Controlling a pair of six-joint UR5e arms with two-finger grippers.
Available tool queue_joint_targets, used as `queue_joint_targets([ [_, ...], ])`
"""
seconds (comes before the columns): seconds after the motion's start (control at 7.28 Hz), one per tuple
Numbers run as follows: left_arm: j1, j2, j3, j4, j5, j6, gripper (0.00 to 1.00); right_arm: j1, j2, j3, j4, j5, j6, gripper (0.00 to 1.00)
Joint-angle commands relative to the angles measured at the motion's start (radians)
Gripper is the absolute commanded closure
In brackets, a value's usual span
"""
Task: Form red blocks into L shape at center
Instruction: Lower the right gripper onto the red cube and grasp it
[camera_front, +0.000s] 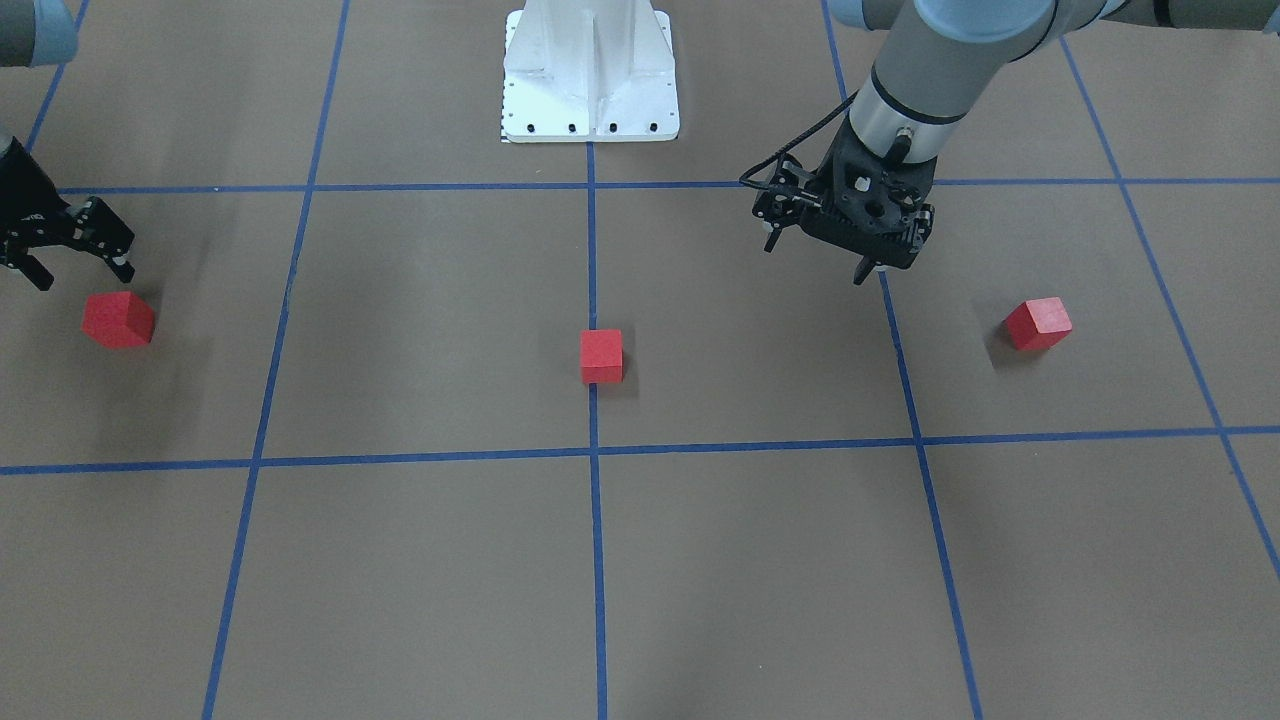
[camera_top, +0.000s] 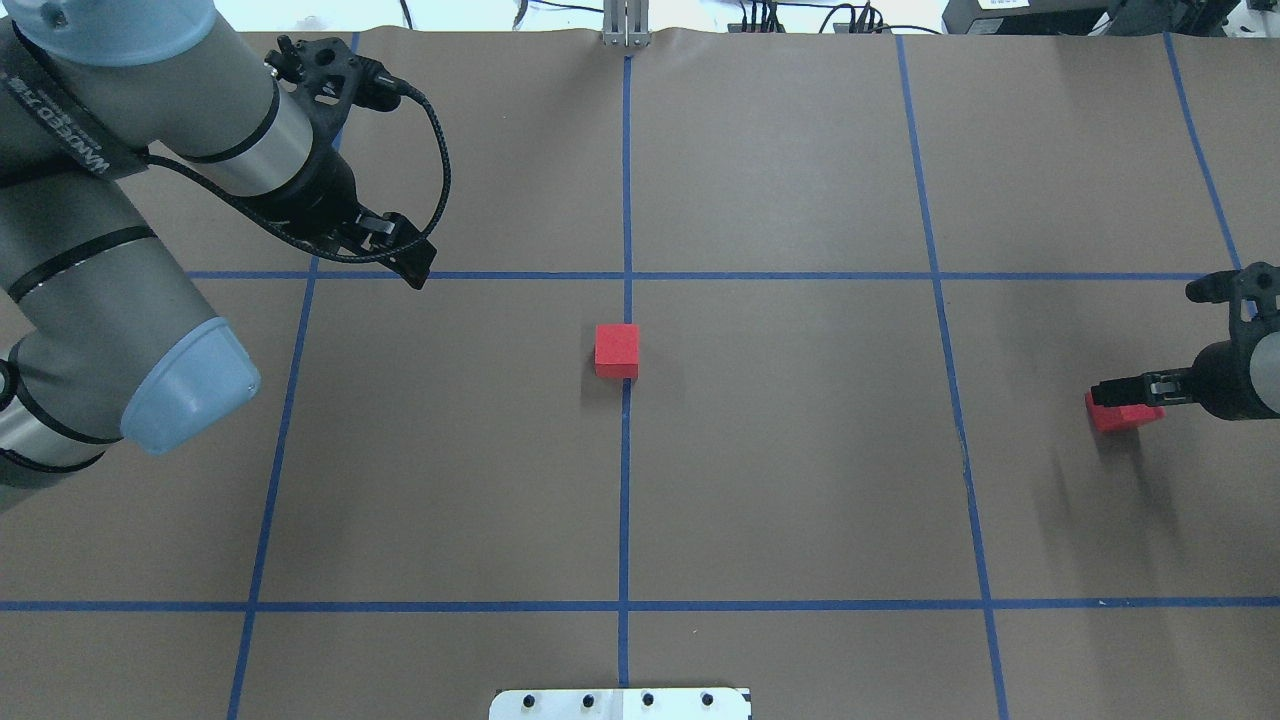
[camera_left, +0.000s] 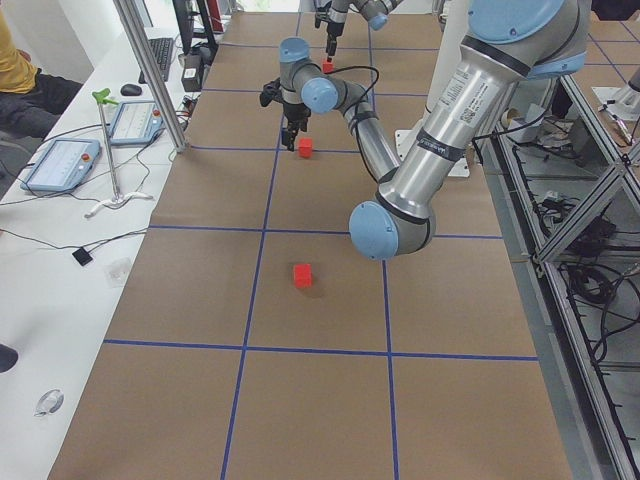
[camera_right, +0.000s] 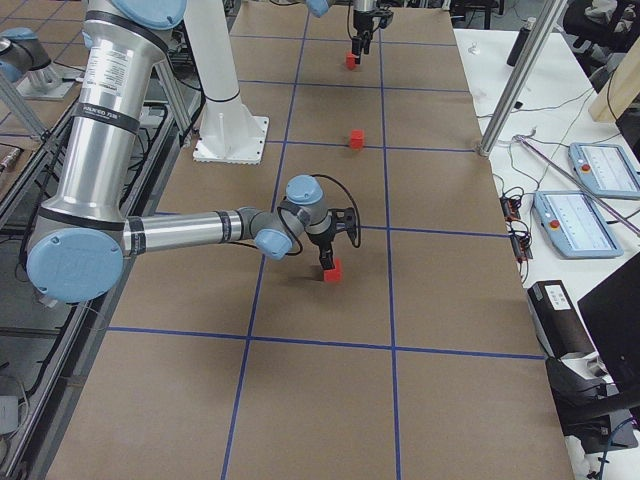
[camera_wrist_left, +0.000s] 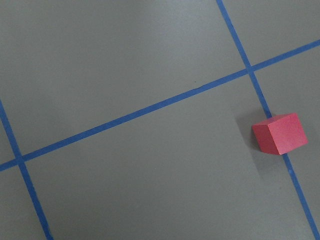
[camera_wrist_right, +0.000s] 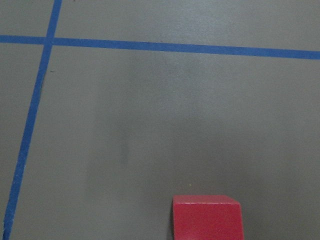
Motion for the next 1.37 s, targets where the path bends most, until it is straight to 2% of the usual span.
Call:
queue_joint_targets([
  [0.0,0.006,0.001,0.002,0.000,0.006,-0.009,0.00,0.022,0.034,-0.039,-0.035,0.097,-0.037,0.00],
  [0.41,0.007,0.001,0.008,-0.002,0.007,-0.011,0.00,0.117,0.035,-0.025,-0.145,0.168,-0.190,0.00],
  [0.55,0.007,0.001,0.008,-0.002,0.007,-0.009,0.00,0.093,0.045,-0.037,-0.148,0.152,-0.190,0.00],
  [0.82,0.007,0.000,0.011,-0.004,0.007,-0.008,0.00,0.070,0.107,-0.042,-0.244,0.100,-0.189,0.00],
  [1.24,0.007,-0.006,0.013,-0.004,0.007,-0.008,0.00,0.069,0.101,-0.074,-0.238,0.096,-0.201,0.00],
])
